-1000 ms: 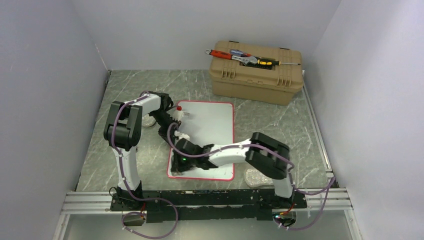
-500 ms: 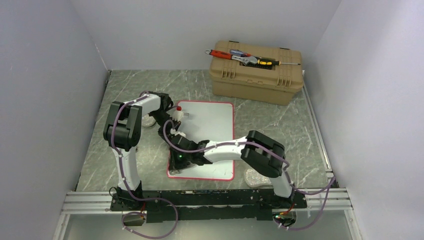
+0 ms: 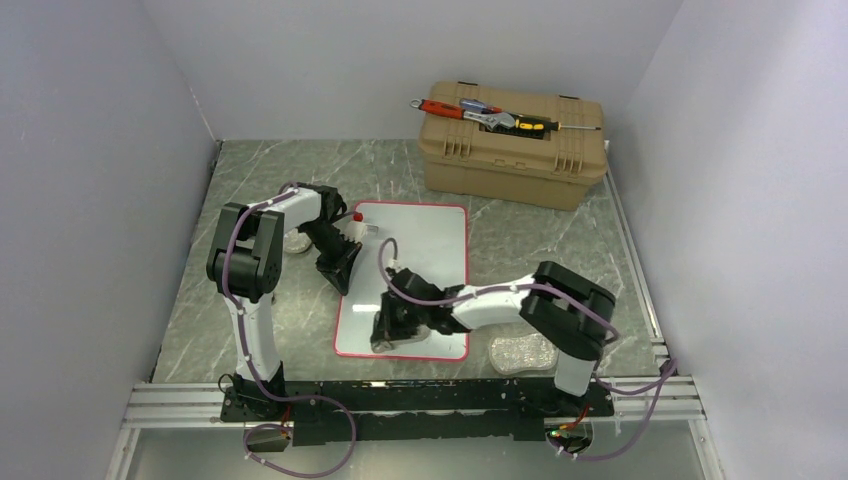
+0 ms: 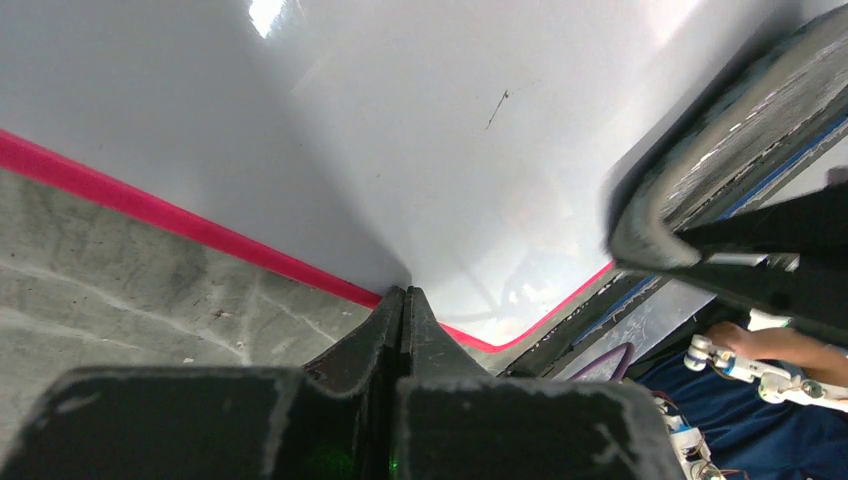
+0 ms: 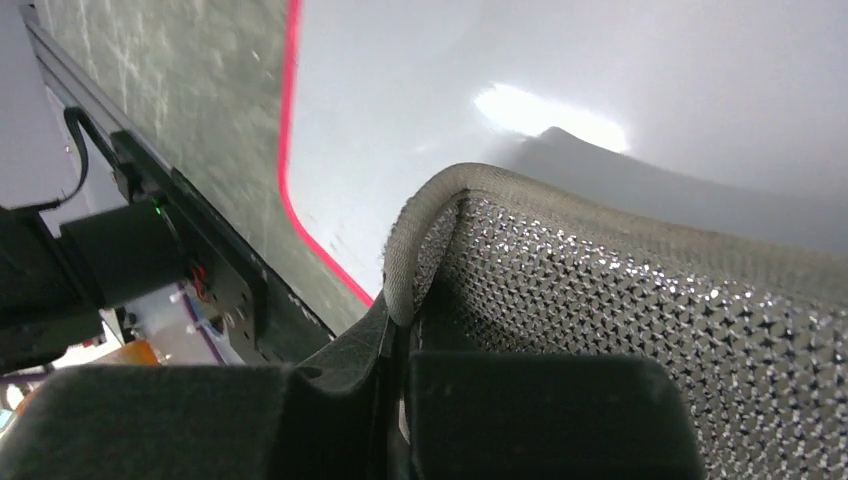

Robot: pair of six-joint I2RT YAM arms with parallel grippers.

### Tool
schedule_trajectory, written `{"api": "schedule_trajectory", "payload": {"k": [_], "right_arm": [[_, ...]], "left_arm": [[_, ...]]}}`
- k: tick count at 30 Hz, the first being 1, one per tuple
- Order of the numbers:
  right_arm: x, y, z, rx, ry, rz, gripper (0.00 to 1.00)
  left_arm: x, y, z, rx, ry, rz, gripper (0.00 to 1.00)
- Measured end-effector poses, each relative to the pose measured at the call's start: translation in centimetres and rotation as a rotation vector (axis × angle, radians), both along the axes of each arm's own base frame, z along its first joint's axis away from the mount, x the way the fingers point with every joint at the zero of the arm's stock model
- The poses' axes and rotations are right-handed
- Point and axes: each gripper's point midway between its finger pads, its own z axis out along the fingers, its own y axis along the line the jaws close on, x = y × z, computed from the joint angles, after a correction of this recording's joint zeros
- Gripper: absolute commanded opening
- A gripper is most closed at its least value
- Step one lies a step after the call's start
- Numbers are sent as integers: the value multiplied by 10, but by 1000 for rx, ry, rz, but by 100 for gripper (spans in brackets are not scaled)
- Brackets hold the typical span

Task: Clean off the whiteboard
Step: Erase the whiteboard at the center of the board.

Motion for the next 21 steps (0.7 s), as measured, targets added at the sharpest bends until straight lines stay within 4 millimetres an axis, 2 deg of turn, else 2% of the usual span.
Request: {"api": "schedule_trajectory", "payload": {"k": [1, 6, 8, 10, 12, 14, 16, 20, 21], "right_arm": [[2, 6, 1, -6, -2, 4, 0], [19, 65, 5, -22, -44, 51, 0], [24, 83, 5, -26, -64, 67, 0], [26, 91, 5, -27, -76, 81, 0], [26, 89, 4, -16, -76, 91, 0], [23, 78, 1, 12, -59, 91, 0], [19, 46, 1, 12, -34, 73, 0], [1, -49, -1, -71, 34, -32, 0], [-4, -68, -2, -86, 52, -59, 0]], "left_arm": [[0, 0, 0, 0, 0, 0, 4], [0, 0, 0, -1, 0, 1, 4], [-2, 0, -1, -2, 3, 1, 3], [-3, 0, -1, -2, 8, 2, 4], [-5, 0, -1, -3, 13, 3, 4], [-5, 0, -1, -3, 15, 3, 4], [-5, 0, -1, -4, 15, 3, 4], [-5, 0, -1, -5, 15, 2, 4], [-5, 0, -1, -6, 16, 3, 3]]}}
